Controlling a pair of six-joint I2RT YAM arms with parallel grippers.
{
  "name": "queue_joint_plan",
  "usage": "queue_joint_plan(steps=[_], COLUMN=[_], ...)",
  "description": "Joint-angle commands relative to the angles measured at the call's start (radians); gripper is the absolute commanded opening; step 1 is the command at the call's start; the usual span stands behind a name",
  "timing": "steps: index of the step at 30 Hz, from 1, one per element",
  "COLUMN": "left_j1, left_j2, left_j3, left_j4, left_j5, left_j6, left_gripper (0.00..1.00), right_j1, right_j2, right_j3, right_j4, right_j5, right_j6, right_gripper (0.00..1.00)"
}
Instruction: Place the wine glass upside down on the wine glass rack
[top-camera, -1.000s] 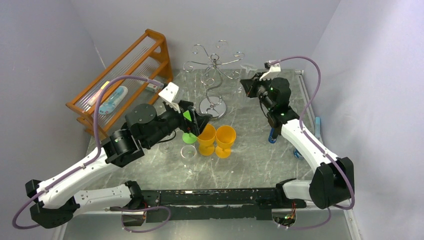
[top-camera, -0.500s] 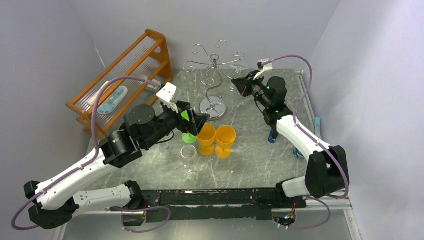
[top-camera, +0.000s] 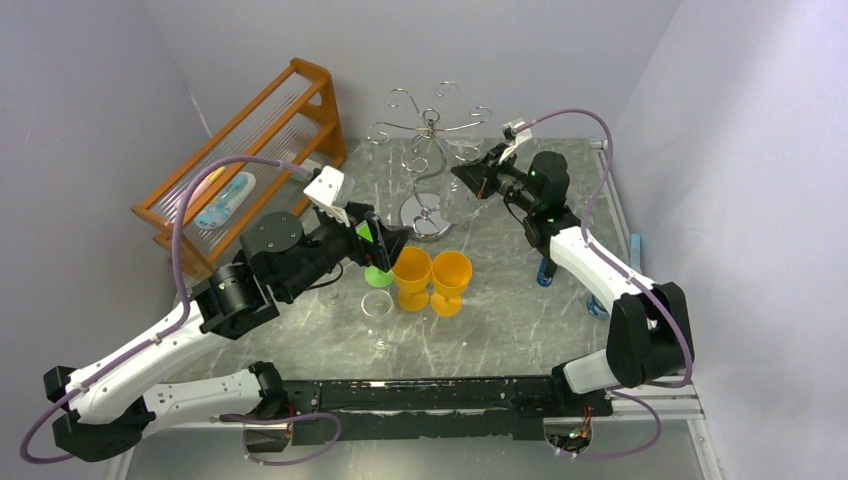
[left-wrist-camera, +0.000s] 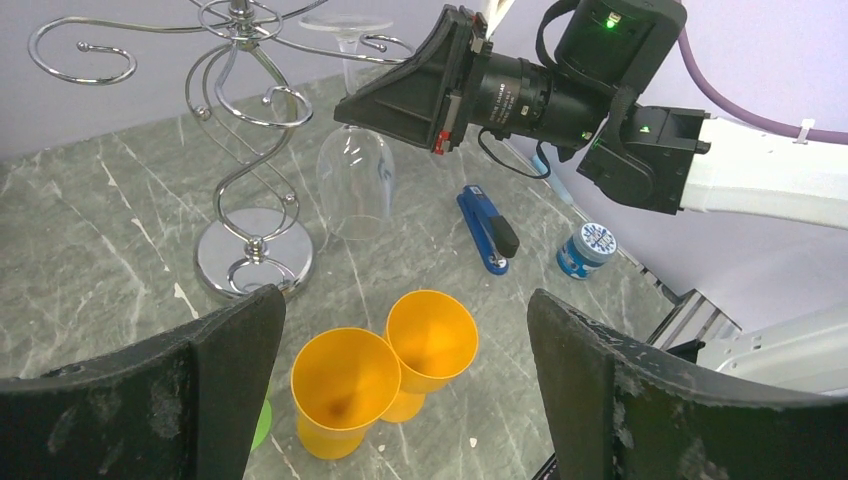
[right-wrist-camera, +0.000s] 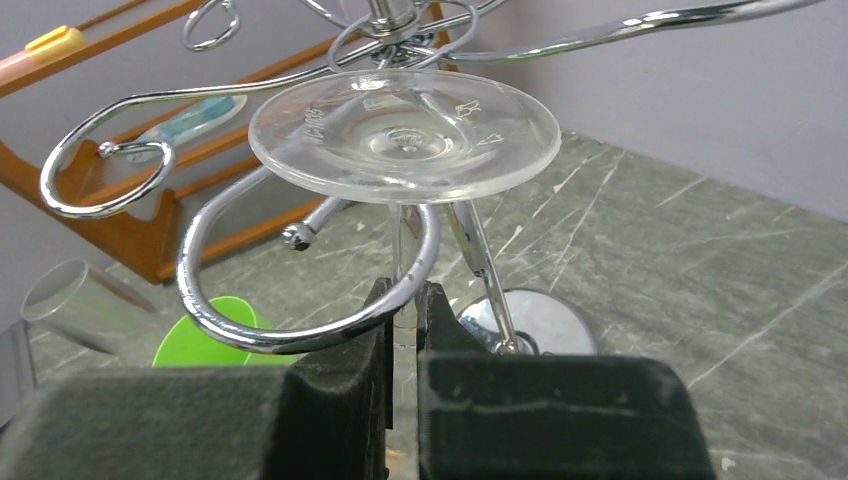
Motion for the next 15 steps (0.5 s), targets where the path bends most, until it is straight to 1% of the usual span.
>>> queue_joint_plan(steps=[1, 15], left_j1=[-0.003, -0.003], left_j2=[-0.003, -0.004], left_j3=[-0.009, -0.018], left_j4=[-0.022, -0.034], left_j5=[-0.015, -0.022], left_j6=[-0.005, -0.014], left_gripper=[0.95, 0.95], right_j1=[0.001, -0.008], right_j2=[-0.002, -0.065], right_j3=[0.045, -0.017], right_j4=[0.037, 0.138], right_j5=[-0.073, -0.174], right_j6=[-0.027, -0.004], right_gripper=[0.0, 0.0])
